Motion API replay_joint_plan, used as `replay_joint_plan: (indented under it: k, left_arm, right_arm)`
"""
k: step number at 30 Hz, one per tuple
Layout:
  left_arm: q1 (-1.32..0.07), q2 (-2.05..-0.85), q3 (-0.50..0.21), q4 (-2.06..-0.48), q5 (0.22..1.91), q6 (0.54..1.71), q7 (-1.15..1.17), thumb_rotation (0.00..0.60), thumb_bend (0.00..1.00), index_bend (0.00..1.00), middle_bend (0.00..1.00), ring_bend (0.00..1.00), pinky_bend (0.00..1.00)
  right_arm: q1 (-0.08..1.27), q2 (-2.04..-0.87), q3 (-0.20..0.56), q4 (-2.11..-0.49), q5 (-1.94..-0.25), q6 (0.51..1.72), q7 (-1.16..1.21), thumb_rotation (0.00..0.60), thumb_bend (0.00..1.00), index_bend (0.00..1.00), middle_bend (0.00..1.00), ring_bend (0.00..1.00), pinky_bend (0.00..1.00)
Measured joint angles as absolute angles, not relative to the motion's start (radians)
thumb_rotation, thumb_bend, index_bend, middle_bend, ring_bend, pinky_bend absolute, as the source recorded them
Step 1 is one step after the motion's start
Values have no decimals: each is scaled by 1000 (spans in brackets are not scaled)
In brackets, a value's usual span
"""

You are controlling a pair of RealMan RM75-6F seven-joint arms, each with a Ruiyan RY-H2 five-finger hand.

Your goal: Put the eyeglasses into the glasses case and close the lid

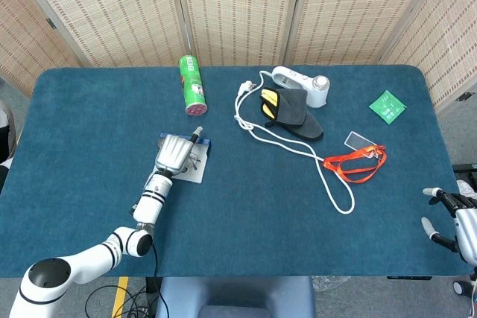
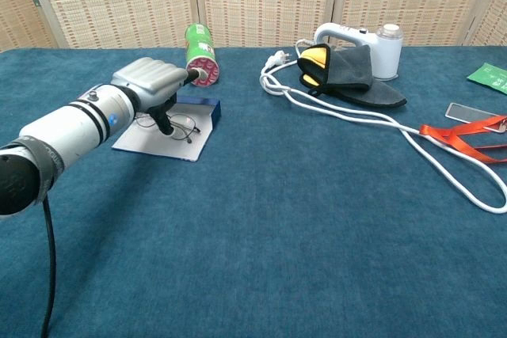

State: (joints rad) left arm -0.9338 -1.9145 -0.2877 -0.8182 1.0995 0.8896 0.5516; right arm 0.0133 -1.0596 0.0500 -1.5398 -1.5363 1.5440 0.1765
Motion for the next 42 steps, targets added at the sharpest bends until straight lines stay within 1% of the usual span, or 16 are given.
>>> replay_joint_plan:
  k: [11,16,23,34,42]
  left_arm:
    - [-974,-1986,-307,-618,1103,891,505,600,245,99,881,869,971]
    - [-960,-1991,-316,-606,1098,893,463,600,245,99,881,869,971]
    - [-958,-1984,-307,-610,1103,889,490,600,244,99,881,869,971]
    - [-1001,-2032,-322,-500,1094,860,522,600,245,99,881,868,970]
    - [-1036,-2073,-355,-392,1062,821,538,600,241,99,881,867,970]
  right_arm:
    - [8,-1060,50,-1536,-1526,1541,177,600,324,292,439,390,366]
    - [14,-1062,51,-1536,-1532,1539,177,600,325,292,439,390,366]
    - [15,-1062,51,-1535,-1530,1536,177,600,324,291,439,390,366]
    - [10,-1061,51,-1535,-1524,1535,175,600,324,292,439,390,366]
    - [1,-1054,50,-1541,-1518,1543,170,600,324,292,439,390,366]
